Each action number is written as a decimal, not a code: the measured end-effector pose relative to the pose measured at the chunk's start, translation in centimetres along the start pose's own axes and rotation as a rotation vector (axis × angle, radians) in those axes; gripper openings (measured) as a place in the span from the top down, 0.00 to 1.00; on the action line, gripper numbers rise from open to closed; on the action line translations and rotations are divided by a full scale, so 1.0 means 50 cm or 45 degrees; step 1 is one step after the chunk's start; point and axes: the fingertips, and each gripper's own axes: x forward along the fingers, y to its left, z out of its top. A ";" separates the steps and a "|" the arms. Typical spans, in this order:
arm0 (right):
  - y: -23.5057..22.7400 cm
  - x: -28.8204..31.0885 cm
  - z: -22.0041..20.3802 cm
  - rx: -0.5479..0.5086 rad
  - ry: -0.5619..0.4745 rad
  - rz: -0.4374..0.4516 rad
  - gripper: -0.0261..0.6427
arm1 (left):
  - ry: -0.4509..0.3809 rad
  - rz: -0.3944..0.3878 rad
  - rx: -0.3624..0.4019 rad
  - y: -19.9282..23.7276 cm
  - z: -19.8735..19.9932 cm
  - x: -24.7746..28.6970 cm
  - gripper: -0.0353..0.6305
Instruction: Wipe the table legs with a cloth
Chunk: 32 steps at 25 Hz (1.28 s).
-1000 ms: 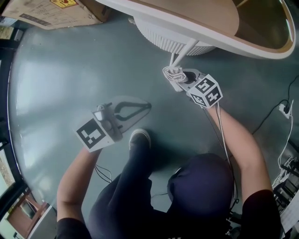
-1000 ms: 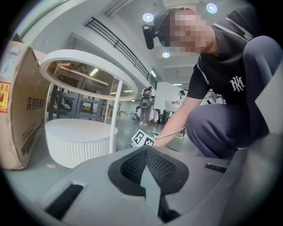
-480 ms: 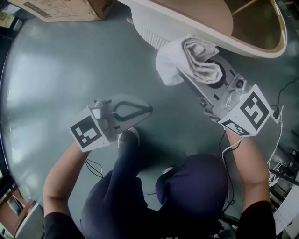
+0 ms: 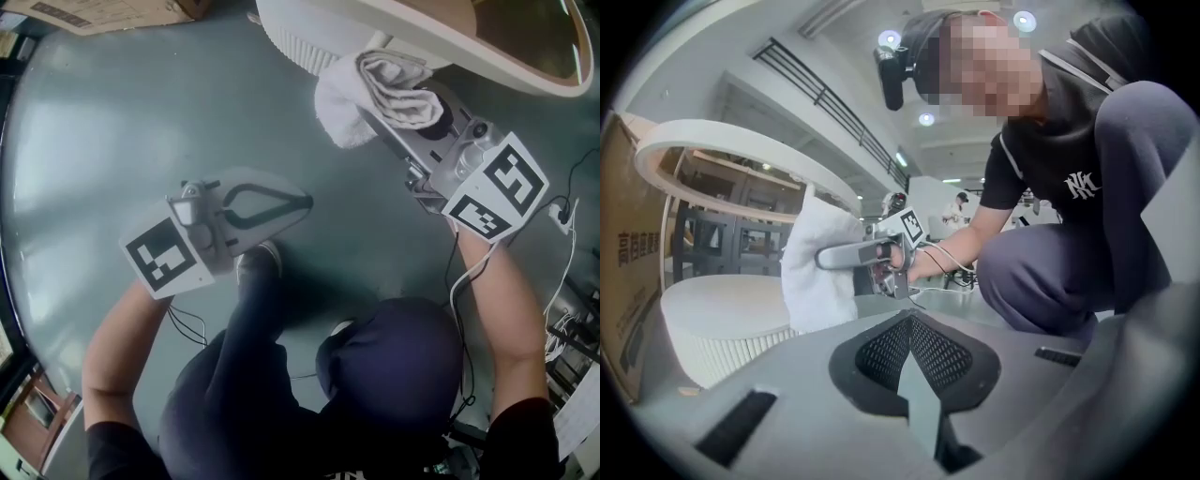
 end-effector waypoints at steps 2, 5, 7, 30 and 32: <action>-0.022 0.035 -0.040 0.025 0.032 0.011 0.85 | 0.004 -0.001 -0.027 0.029 -0.023 -0.016 0.94; -0.031 0.043 -0.104 0.037 0.095 0.021 0.85 | 0.002 0.009 -0.052 0.038 -0.034 -0.020 0.94; -0.034 0.042 -0.154 0.050 0.147 0.018 0.85 | 0.007 0.015 -0.062 0.036 -0.039 -0.019 0.94; -0.075 0.043 -0.452 0.084 0.668 0.026 0.85 | 0.054 0.081 -0.069 0.001 -0.044 -0.033 0.94; -0.035 0.035 -0.359 0.092 0.520 0.079 0.85 | 0.056 0.073 -0.063 -0.006 -0.038 -0.036 0.94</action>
